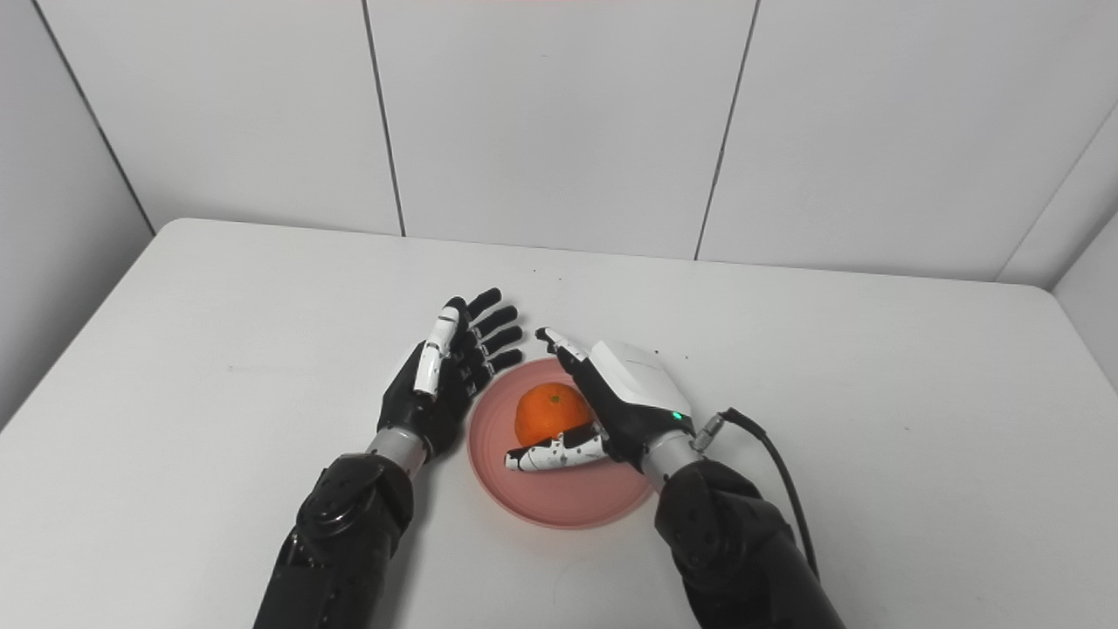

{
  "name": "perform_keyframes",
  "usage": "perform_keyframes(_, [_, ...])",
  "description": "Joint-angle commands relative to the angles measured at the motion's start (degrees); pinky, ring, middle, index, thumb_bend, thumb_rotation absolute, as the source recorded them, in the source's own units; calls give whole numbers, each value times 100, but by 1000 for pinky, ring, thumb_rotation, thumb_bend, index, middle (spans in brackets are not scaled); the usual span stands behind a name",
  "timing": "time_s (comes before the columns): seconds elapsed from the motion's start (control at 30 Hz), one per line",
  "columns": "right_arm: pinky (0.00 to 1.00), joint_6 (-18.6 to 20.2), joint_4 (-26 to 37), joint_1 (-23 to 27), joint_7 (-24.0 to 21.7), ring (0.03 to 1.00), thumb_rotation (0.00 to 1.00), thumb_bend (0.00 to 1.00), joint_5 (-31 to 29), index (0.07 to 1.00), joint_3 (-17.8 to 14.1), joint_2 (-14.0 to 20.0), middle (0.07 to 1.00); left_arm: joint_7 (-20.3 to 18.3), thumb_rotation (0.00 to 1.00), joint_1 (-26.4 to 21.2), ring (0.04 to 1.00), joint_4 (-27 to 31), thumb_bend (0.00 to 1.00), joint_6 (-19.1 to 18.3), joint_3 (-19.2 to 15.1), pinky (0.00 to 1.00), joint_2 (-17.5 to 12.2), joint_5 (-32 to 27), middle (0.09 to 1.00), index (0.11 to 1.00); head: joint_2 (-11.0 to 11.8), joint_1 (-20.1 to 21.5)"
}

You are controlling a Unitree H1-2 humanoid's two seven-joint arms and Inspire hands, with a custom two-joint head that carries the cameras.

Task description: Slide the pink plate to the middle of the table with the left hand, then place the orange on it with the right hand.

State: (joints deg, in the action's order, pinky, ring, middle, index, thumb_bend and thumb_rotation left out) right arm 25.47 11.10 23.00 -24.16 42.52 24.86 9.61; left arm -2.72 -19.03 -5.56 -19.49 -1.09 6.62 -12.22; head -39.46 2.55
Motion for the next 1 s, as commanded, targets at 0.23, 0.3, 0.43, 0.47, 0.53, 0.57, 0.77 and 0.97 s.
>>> perform_keyframes(0.23, [778, -4, 741, 195, -127, 881, 467, 1000, -54, 955, -195, 140, 931, -33, 1000, 0, 843, -47, 380, -102, -25, 817, -40, -16, 856, 859, 39, 53])
perform_keyframes(0.3, [778, 98, 950, 168, -275, 877, 460, 1000, -82, 953, -296, 139, 929, -36, 1000, 0, 842, -50, 383, -114, -24, 816, -42, -18, 856, 859, 49, 59])
perform_keyframes(0.43, [785, 144, 1352, 133, -742, 878, 471, 1000, -25, 953, -631, 83, 926, -32, 1000, 6, 843, -55, 384, -88, -15, 814, -41, -1, 856, 858, 54, 72])
perform_keyframes(0.47, [789, 144, 1436, 133, -852, 880, 472, 1000, -33, 952, -731, 74, 924, -33, 1000, 6, 844, -54, 383, -91, -17, 814, -40, -6, 856, 858, 55, 74])
perform_keyframes(0.53, [792, 142, 1588, 125, -1035, 880, 470, 1000, -60, 950, -972, 22, 921, -46, 1000, 1, 844, -76, 382, -70, -29, 815, -41, -24, 857, 858, 64, 90])
perform_keyframes(0.57, [790, 143, 1658, 128, -1116, 878, 473, 1000, -58, 949, -1075, 11, 920, -51, 1000, 0, 845, -83, 383, -65, -33, 816, -45, -27, 858, 860, 71, 106])
perform_keyframes(0.77, [803, 142, 1851, 19, -1161, 893, 504, 1000, -86, 949, -1618, -42, 929, -82, 1000, 26, 849, -59, 385, -70, -68, 820, -44, -70, 861, 863, 92, 139])
perform_keyframes(0.97, [801, 125, 1751, -282, -514, 873, 577, 992, -314, 929, -2142, -255, 901, -81, 1000, 28, 842, -73, 386, -50, -77, 821, -61, -27, 851, 853, 121, 177])
